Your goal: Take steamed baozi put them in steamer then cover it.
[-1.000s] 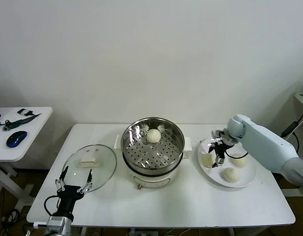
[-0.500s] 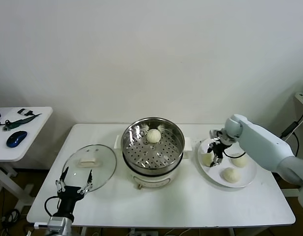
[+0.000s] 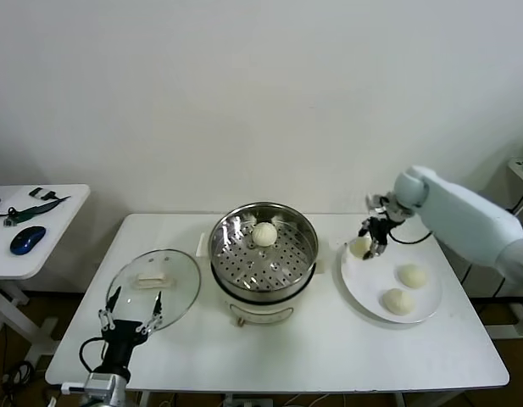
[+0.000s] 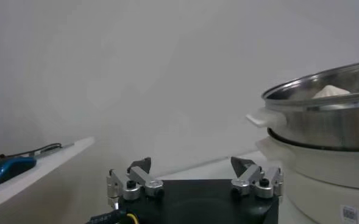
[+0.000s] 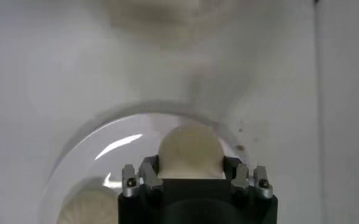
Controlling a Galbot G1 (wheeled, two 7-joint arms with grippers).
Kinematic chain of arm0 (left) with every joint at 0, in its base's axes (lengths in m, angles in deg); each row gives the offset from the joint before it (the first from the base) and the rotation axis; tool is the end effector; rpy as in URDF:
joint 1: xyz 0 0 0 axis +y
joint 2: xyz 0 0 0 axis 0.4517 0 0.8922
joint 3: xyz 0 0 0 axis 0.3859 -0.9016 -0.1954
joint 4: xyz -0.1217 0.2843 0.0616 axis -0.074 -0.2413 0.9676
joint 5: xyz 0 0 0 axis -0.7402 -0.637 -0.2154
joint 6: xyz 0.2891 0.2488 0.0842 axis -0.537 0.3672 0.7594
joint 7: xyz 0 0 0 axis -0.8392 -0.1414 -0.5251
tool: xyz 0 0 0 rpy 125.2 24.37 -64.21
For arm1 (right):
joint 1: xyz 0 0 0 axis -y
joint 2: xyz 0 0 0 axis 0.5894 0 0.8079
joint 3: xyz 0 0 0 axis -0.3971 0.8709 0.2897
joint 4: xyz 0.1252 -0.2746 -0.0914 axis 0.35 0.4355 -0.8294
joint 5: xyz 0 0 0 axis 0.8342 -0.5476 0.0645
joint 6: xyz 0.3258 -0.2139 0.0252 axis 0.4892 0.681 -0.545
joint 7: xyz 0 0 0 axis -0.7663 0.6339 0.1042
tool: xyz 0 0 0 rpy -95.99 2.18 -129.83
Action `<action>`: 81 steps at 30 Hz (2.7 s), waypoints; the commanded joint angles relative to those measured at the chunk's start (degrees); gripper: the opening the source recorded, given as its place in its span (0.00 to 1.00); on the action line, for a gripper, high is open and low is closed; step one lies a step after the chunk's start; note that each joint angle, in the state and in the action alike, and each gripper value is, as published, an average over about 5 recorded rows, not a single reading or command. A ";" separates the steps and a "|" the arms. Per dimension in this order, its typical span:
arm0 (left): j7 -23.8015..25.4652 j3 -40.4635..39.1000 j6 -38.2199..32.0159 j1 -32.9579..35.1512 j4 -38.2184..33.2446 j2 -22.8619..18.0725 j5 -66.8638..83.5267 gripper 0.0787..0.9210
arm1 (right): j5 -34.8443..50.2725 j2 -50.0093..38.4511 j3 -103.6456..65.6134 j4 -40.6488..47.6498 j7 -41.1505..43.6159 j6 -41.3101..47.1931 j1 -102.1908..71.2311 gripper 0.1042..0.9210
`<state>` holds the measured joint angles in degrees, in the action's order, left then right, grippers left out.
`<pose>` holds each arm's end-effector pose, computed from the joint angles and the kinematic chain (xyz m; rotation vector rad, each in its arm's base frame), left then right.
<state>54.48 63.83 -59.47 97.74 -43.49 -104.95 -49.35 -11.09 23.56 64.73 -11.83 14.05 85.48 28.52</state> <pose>0.2090 0.0760 -0.3188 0.0549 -3.0150 -0.4198 0.6255 -0.1042 -0.0958 1.2997 -1.4632 1.2793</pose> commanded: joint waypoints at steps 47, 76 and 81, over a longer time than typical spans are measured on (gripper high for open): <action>-0.43 -2.00 -0.01 -0.95 0.79 1.24 -0.50 0.88 | 21.76 31.27 18.33 -3.73 -7.53 11.00 5.30 0.75; -0.38 -1.77 0.00 0.43 0.25 1.26 0.06 0.88 | 14.02 -1.66 22.26 -26.90 -3.56 6.71 24.04 0.88; -0.32 -1.16 -0.19 0.97 0.28 1.22 0.26 0.88 | 8.08 -10.07 22.30 -30.85 -3.39 7.16 20.13 0.88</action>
<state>54.10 62.31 -59.57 98.34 -43.12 -103.69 -49.26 4.82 29.15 86.30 -34.31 9.67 93.25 48.04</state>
